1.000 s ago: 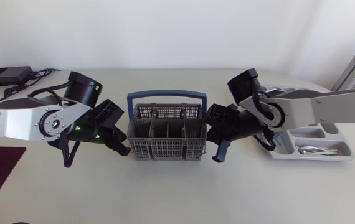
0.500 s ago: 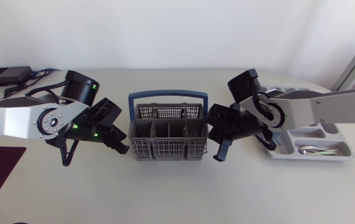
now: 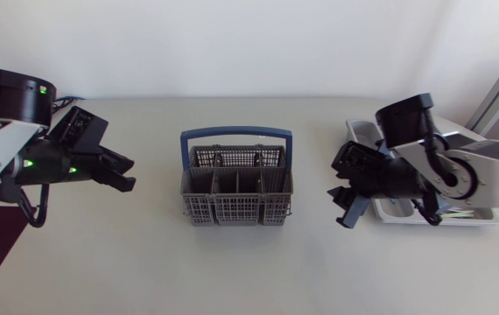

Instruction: Sort the cutlery from the basket into the organizer compartments.

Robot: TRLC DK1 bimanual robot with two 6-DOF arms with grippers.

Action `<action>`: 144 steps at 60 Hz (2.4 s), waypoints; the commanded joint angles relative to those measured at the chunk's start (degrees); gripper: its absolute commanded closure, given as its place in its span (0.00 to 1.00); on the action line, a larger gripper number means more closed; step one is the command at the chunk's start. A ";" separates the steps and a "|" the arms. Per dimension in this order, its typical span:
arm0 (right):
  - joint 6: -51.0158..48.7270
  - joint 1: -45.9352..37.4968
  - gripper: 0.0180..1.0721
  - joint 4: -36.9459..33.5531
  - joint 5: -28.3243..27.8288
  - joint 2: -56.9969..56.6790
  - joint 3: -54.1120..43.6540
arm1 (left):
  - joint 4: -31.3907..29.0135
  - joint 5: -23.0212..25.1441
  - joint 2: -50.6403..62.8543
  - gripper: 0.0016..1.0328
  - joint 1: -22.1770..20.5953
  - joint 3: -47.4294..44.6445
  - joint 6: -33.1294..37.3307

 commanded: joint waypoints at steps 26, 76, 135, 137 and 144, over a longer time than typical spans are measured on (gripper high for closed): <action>5.90 -6.64 0.04 -6.36 2.68 -25.04 -7.42 | -3.55 0.55 -18.51 0.04 1.86 -6.92 0.03; 18.31 -15.95 0.04 -4.22 2.41 -49.65 -17.78 | 5.02 -0.63 -43.37 0.04 6.36 -22.52 -5.18; 41.58 -17.80 0.04 12.71 1.72 -74.78 -41.52 | 16.05 -6.22 -67.20 0.04 7.31 -43.92 -20.18; 41.58 -17.80 0.04 12.71 1.72 -74.78 -41.52 | 16.05 -6.22 -67.20 0.04 7.31 -43.92 -20.18; 41.58 -17.80 0.04 12.71 1.72 -74.78 -41.52 | 16.05 -6.22 -67.20 0.04 7.31 -43.92 -20.18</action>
